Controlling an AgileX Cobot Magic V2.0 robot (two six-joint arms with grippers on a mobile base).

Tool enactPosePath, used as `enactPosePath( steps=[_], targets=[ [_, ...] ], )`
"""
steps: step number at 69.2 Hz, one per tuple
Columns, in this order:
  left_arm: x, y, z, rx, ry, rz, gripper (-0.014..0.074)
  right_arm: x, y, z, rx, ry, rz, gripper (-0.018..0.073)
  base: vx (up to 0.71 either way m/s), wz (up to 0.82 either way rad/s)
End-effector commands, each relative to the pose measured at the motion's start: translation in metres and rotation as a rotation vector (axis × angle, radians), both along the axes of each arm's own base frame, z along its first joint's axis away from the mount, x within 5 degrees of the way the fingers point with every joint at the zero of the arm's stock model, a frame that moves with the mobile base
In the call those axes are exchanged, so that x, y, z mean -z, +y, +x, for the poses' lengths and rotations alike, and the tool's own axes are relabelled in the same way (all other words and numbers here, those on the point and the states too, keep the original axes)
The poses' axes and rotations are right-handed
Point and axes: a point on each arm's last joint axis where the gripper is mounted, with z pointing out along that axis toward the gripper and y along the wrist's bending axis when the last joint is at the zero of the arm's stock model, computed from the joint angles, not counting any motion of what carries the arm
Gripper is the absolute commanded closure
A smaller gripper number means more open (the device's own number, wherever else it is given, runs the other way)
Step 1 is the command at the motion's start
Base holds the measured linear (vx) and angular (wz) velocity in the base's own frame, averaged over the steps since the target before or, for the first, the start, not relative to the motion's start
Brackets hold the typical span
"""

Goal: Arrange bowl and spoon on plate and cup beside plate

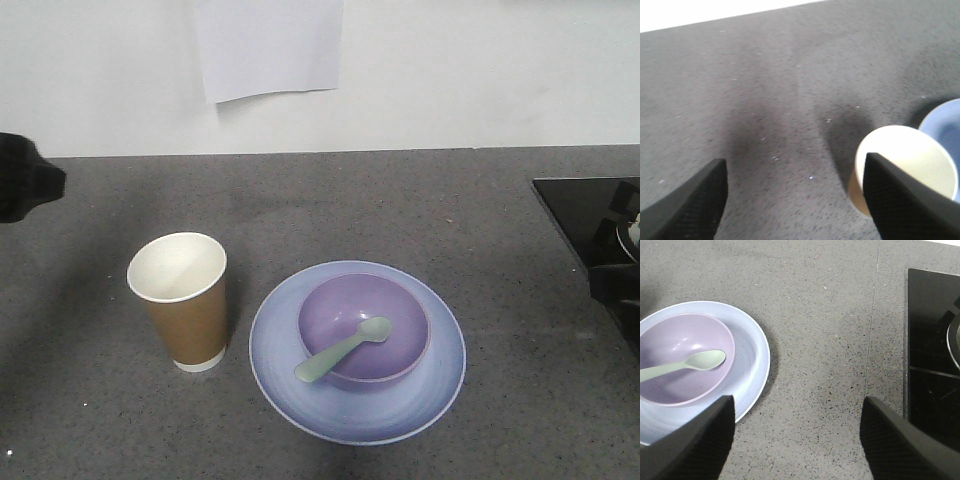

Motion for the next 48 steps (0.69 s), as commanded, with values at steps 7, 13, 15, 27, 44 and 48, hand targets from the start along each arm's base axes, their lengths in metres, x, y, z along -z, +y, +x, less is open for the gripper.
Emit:
enactPosePath(
  steps=[7,13,15,27,44,48],
  targets=[
    [-0.006,0.018,-0.044,-0.076,-0.147,-0.025,0.0052,-0.013,0.000,0.001,0.012,-0.086,0.039,0.0049,0.00,0.00],
    [0.001,0.024,-0.067,-0.084,-0.172,-0.043,0.0052,-0.013,0.000,0.001,0.012,-0.085,0.038,0.0064,0.00,0.00],
    [0.003,0.026,-0.075,-0.084,-0.185,-0.048,0.0052,-0.013,0.000,0.001,0.012,-0.084,0.038,0.0070,0.00,0.00],
    [0.017,0.038,-0.119,-0.075,-0.313,-0.086,0.0052,-0.013,0.000,0.001,0.012,-0.085,0.038,0.0123,0.00,0.00],
    [0.037,0.051,-0.169,-0.074,-0.451,-0.117,0.0113,-0.013,0.000,0.001,0.011,-0.086,0.037,0.0228,0.00,0.00],
    [0.039,0.054,-0.175,-0.078,-0.478,-0.112,0.0153,-0.013,0.000,0.002,0.011,-0.089,0.035,0.0269,0.00,0.00]
  ],
)
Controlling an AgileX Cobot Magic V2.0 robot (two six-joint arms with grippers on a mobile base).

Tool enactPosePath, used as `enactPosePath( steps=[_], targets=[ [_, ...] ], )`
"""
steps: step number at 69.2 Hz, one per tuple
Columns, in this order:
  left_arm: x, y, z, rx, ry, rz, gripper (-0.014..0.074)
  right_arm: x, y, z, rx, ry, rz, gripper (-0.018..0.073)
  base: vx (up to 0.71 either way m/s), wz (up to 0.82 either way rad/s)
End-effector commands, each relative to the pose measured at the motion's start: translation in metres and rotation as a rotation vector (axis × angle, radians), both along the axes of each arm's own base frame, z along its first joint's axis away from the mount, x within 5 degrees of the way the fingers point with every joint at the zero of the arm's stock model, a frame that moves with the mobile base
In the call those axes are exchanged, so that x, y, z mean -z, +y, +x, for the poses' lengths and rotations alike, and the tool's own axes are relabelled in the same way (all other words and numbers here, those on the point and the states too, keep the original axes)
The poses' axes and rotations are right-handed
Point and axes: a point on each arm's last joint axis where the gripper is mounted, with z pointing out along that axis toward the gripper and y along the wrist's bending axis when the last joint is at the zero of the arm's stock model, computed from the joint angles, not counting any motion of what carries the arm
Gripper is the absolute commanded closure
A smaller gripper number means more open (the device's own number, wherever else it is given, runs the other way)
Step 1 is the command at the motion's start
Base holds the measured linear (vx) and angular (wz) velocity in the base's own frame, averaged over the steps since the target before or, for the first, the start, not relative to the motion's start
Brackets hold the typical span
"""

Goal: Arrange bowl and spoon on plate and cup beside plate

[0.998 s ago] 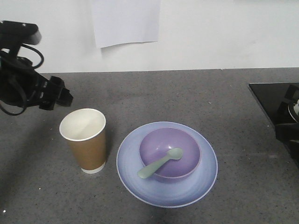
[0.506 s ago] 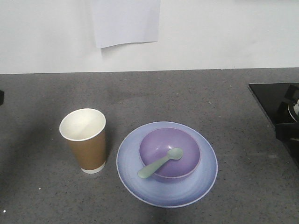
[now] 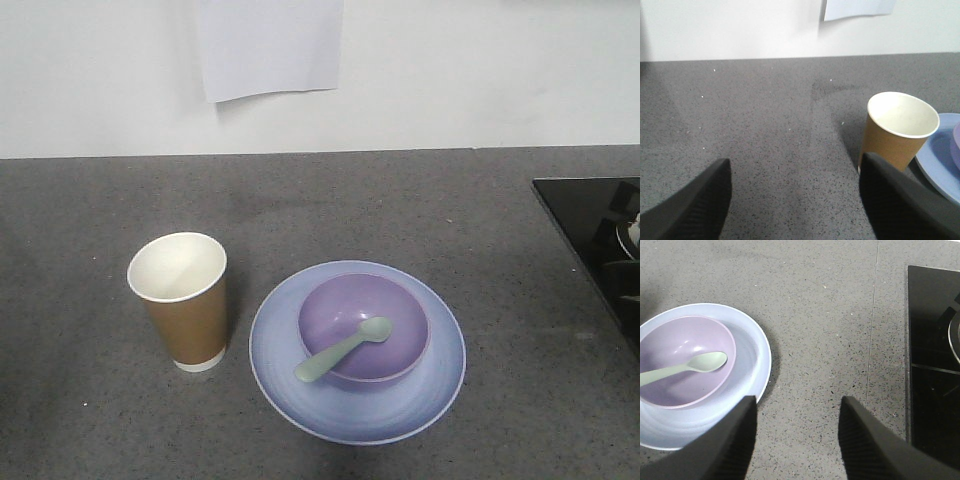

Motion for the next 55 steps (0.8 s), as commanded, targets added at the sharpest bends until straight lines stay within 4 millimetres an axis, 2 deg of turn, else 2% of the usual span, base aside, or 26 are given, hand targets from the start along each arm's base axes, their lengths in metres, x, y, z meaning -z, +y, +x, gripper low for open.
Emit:
enactPosePath(
  steps=[1,12,20,22,55],
  targets=[
    [-0.0084,0.0036,-0.0094,-0.004,-0.132,-0.008,0.0165,-0.0129,-0.0004,0.0016,-0.003,-0.093,0.016,0.0280,0.00,0.00],
    [-0.0086,0.0081,-0.0192,-0.017,-0.175,0.006,0.0362,-0.0129,-0.0004,0.0016,-0.003,-0.093,0.016,0.0443,0.00,0.00],
    [-0.0086,0.0081,-0.0192,-0.018,-0.175,0.006,0.0568,-0.0129,-0.0004,0.0016,-0.003,-0.093,0.016,0.0573,0.00,0.00],
    [-0.0086,0.0081,-0.0192,-0.018,-0.175,0.006,0.0606,-0.0129,-0.0004,0.0016,-0.003,-0.093,0.016,0.0575,0.00,0.00],
    [-0.0083,0.0075,-0.0193,-0.013,-0.172,-0.002,0.0604,-0.0125,0.0003,0.0012,-0.005,-0.086,0.026,0.0570,0.00,0.00]
  ],
)
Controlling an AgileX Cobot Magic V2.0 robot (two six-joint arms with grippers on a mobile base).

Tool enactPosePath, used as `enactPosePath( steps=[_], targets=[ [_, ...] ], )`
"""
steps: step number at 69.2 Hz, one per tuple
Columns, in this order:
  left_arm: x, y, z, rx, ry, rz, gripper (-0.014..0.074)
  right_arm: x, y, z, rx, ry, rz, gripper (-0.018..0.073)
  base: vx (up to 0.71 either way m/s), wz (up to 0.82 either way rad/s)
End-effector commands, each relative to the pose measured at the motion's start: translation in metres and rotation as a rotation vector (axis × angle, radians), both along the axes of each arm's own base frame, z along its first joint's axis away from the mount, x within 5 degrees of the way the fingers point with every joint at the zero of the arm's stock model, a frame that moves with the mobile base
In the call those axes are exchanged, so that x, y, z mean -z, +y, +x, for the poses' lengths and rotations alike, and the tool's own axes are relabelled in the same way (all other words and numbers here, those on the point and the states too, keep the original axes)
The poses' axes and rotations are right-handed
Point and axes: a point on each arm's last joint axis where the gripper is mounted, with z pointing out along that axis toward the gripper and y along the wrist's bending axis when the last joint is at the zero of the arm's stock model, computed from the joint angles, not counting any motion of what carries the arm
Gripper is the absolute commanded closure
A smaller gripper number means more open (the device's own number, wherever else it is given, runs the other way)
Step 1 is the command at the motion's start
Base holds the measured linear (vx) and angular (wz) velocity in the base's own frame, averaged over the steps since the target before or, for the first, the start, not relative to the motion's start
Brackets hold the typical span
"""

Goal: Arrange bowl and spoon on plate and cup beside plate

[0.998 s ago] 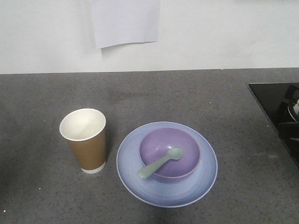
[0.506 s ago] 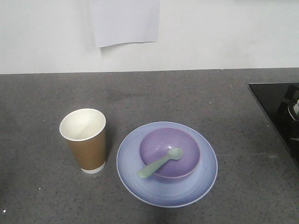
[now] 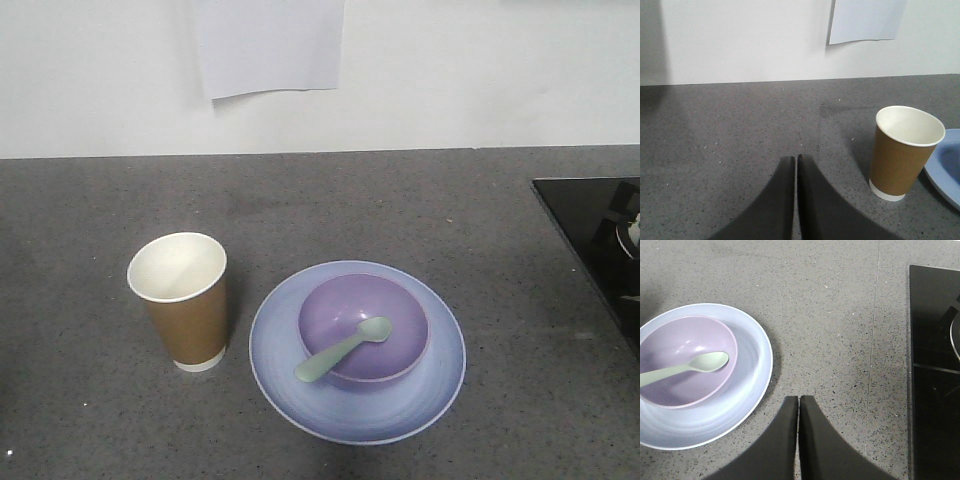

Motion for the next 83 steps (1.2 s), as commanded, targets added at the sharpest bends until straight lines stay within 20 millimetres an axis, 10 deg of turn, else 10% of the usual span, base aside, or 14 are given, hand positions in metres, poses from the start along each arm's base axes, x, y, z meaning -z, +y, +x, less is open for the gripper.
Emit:
enactPosePath(
  steps=[1,50,83],
  targets=[
    [-0.011,-0.002,0.002,0.011,-0.076,-0.019,0.0604,-0.013,0.000,0.001,-0.004,-0.087,0.021,0.0570,0.00,0.00],
    [-0.008,-0.001,0.004,0.001,-0.107,0.003,0.0604,-0.012,0.000,0.001,-0.003,-0.087,0.021,0.0570,0.00,0.00],
    [0.083,-0.012,0.020,-0.030,-0.428,0.000,0.0604,-0.012,0.000,0.001,-0.003,-0.087,0.021,0.0570,0.00,0.00]
  ],
)
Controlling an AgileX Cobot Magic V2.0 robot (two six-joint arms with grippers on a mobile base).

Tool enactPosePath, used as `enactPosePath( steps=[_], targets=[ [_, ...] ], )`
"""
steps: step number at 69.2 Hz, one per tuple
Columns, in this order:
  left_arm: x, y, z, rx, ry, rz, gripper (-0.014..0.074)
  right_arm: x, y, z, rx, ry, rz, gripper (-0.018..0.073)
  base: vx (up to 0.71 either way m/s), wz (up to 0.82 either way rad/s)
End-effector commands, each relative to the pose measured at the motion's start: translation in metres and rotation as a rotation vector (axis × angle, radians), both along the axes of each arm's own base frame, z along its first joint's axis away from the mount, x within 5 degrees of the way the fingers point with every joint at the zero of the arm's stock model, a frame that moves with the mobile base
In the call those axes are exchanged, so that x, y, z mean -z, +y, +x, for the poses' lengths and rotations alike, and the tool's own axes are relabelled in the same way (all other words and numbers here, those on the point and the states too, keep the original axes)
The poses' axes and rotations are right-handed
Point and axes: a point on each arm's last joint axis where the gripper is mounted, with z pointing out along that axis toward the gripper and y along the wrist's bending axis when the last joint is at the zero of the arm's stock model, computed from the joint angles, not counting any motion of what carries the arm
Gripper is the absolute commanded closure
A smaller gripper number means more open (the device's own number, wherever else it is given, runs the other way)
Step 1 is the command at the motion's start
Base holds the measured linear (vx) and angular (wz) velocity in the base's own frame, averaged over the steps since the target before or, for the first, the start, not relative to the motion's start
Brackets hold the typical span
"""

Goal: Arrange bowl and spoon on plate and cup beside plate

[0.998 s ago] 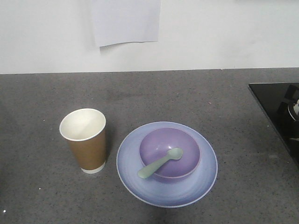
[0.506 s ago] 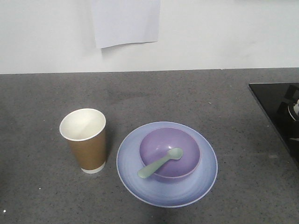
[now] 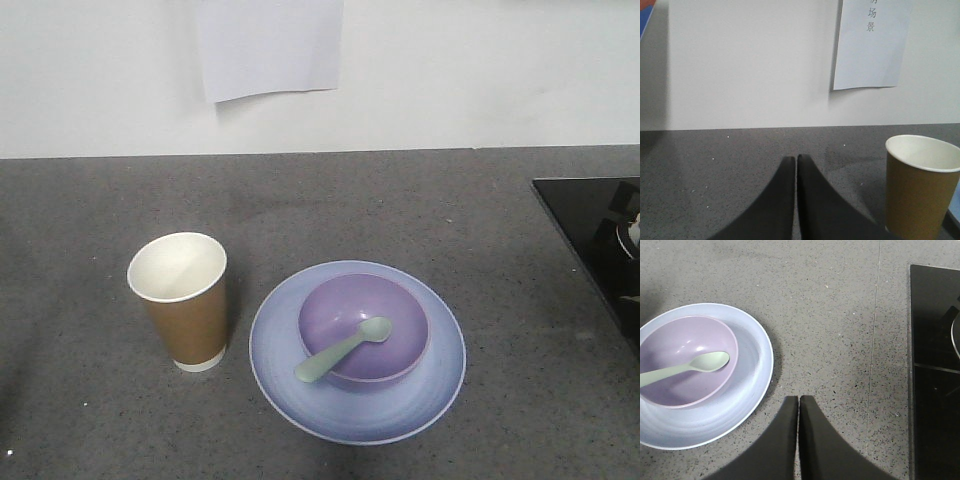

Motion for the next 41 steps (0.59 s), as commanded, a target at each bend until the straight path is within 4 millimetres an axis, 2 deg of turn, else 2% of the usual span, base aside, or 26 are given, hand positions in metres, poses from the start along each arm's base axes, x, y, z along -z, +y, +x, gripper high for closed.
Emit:
enactPosePath(
  steps=[1,20,41],
  targets=[
    [0.002,-0.002,0.003,-0.005,-0.146,0.017,0.0604,-0.013,0.000,0.001,-0.003,-0.087,0.019,0.0570,0.00,0.00],
    [0.045,0.001,0.010,-0.063,-0.202,0.013,0.0604,-0.013,0.000,0.001,-0.003,-0.087,0.019,0.0570,0.00,0.00],
    [0.045,0.001,0.010,-0.062,-0.207,0.028,0.0604,-0.012,0.000,0.001,-0.002,-0.085,0.018,0.0570,0.00,0.00]
  ],
)
